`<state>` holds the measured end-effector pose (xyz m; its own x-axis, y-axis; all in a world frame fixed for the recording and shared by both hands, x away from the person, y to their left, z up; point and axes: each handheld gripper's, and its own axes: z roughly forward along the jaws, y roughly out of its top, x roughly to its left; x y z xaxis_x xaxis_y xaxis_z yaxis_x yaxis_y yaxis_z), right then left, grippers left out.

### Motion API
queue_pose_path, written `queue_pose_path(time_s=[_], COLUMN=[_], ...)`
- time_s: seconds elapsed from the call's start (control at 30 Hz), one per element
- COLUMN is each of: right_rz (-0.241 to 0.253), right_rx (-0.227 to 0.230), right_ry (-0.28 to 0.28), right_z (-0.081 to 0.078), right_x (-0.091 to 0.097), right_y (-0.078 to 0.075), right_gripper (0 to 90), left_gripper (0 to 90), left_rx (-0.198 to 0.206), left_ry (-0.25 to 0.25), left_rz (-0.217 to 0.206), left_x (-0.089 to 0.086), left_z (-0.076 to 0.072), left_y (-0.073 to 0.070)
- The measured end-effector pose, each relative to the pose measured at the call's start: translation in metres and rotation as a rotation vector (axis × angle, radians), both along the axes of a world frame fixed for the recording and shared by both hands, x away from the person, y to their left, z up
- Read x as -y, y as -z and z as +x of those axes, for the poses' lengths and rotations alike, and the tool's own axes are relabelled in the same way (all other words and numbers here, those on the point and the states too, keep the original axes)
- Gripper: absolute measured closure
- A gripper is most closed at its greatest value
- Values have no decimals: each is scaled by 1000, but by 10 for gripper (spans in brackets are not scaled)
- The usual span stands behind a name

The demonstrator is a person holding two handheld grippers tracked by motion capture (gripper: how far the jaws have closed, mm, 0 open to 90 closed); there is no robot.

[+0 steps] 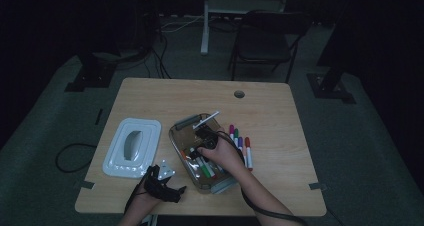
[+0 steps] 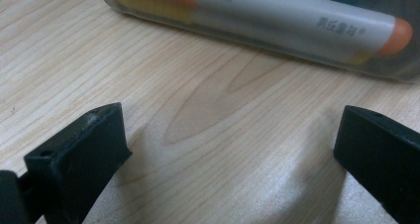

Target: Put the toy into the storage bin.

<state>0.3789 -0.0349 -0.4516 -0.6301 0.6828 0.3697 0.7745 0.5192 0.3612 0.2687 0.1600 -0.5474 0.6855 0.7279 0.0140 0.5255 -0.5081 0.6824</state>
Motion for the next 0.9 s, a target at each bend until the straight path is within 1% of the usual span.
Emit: queue_pose_path(time_s=[0.1, 0.13, 0.17, 0.27, 0.37, 0.53, 0.6, 0.63, 0.67, 0.7, 0.73, 0.8, 0.9], right_rz=[33, 33, 45, 101, 143, 185, 197, 193, 193, 193, 186, 184, 168], right_rx=[34, 34, 45, 74, 107, 145, 155, 160, 163, 163, 168, 168, 162], right_ry=[10, 10, 16, 43, 73, 134, 160, 177, 186, 186, 218, 239, 267], right_z=[-1, -1, -1, -1, -3, -2, -1, 0, 0, 0, 1, 1, 1], right_x=[14, 14, 19, 40, 59, 93, 108, 117, 122, 122, 137, 148, 162], right_y=[-13, -13, -17, -32, -46, -61, -64, -64, -64, -64, -62, -58, -48], right_gripper=[605, 605, 598, 580, 575, 571, 570, 570, 569, 569, 568, 566, 565], left_gripper=[6, 6, 6, 6, 6, 6, 6, 6, 6, 6, 6, 6, 6], left_rx=[-1, -1, -1, -1, -3, -1, -1, 0, 0, 0, 0, 0, 0], left_ry=[1, 1, 1, 1, 2, 1, 1, 1, 0, 0, 1, 0, 0], left_rz=[1, 1, 1, 1, 1, 1, 1, 1, 0, 0, 0, 0, 0], left_x=[0, 0, 0, 0, 0, 0, 0, 0, 0, 0, 0, 0, 0], left_z=[0, 0, 0, 0, 0, 0, 0, 0, 0, 0, 0, 0, 0], left_y=[0, 0, 0, 0, 0, 0, 0, 0, 0, 0, 0, 0, 0])
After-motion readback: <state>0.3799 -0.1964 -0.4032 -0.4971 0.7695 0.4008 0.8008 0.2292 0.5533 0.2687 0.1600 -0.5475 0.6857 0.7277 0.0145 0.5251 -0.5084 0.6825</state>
